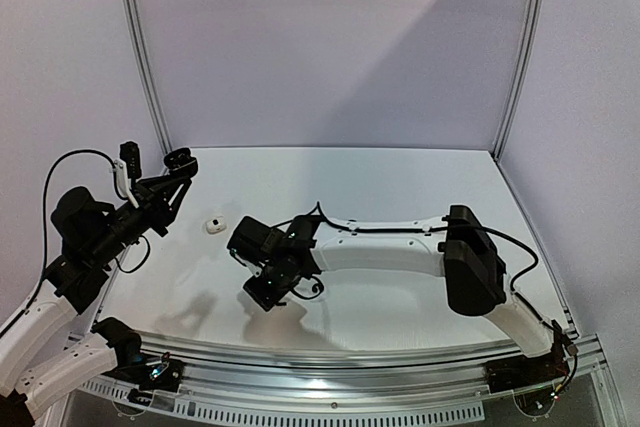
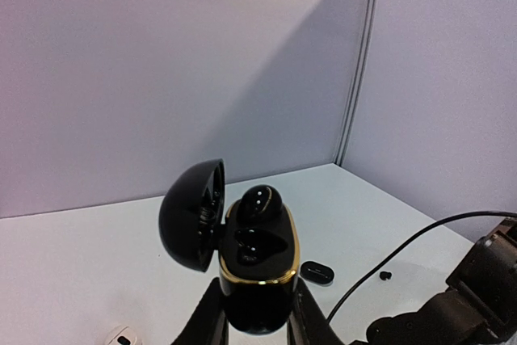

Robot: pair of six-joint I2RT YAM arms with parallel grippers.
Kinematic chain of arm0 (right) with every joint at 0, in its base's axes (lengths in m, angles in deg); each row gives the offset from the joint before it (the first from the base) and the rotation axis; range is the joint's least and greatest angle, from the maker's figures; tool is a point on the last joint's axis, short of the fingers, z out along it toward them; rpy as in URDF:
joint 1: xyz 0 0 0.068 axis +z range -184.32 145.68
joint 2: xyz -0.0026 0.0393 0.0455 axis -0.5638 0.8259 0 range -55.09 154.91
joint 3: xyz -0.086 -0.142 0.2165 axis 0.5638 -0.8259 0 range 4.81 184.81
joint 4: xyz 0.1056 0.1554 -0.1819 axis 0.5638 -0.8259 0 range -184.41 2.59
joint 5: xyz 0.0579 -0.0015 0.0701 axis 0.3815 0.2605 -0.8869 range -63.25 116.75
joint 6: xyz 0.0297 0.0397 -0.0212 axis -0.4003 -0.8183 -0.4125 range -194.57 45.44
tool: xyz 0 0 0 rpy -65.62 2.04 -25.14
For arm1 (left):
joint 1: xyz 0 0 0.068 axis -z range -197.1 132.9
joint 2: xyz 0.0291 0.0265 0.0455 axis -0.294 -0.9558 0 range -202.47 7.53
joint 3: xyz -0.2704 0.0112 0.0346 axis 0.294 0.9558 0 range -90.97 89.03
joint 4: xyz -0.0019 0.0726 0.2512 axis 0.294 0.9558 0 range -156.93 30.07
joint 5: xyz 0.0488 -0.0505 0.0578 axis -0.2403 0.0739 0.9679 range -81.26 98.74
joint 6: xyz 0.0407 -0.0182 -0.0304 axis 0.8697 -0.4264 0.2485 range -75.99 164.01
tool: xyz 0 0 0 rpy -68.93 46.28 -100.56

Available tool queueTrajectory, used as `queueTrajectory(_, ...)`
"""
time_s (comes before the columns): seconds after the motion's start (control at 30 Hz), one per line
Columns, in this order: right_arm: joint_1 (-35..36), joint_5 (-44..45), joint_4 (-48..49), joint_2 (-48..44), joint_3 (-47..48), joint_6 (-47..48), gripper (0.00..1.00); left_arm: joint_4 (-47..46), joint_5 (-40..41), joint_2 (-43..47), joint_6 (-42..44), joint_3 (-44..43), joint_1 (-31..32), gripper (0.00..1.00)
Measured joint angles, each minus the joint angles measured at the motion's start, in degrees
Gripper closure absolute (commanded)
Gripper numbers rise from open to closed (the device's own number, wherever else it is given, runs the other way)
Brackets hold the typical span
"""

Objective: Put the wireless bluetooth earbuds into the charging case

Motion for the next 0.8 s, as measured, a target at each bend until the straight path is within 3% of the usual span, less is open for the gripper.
queueTrajectory(0.23, -0.15, -2.69, -2.38, 1.64, 0.00, 3.48, 0.50, 0.02, -0.04, 0.00, 0.00, 0.00, 0.00, 1.00)
queueTrajectory(0.43, -0.96, -5.79, -3.98, 1.77, -0.28, 6.51, 0.61, 0.07, -0.28, -0.04, -0.22, 0.00, 0.00, 1.00)
queueTrajectory(0.6, -1.51, -6.84, -4.15, 1.77, -0.33, 9.31, 0.59, 0.35, -0.28, -0.04, -0.42, 0.00, 0.00, 1.00)
queueTrajectory(0.8, -1.60, -7.02, -4.26, 1.77, -0.33, 10.34, 0.66, 0.39, -0.28, -0.04, -0.44, 0.00, 0.00, 1.00)
